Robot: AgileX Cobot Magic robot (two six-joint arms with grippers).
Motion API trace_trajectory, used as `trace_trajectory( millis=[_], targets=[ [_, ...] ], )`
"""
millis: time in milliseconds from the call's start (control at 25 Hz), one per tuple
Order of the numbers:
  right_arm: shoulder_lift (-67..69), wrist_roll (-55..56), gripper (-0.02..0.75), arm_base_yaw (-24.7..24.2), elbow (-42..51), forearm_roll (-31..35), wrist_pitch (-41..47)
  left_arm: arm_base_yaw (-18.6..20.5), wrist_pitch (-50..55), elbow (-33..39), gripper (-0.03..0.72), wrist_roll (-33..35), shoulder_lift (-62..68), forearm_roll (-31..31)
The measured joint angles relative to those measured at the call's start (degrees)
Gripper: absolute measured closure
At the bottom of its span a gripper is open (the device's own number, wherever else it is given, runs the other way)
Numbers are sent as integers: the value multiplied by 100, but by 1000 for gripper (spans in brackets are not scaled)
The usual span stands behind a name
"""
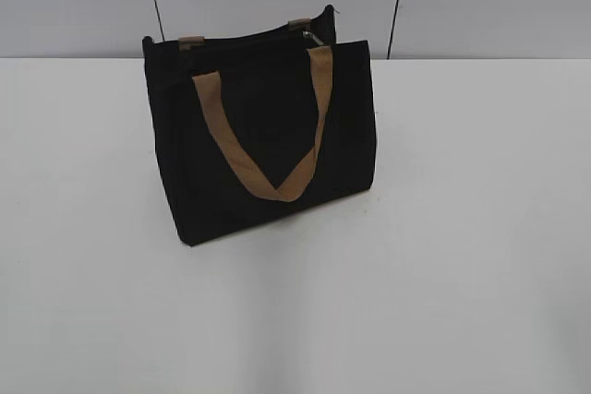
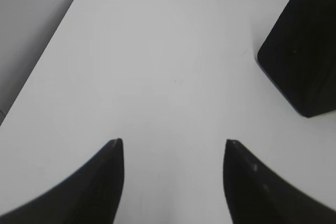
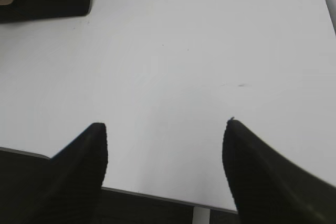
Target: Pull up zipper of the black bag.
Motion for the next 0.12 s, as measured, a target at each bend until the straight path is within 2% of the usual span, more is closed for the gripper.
trace_trajectory(
  millis=[120],
  targets=[
    [0, 0, 216, 0, 0, 5, 0, 0, 0, 0, 263, 0, 0, 0]
  ],
)
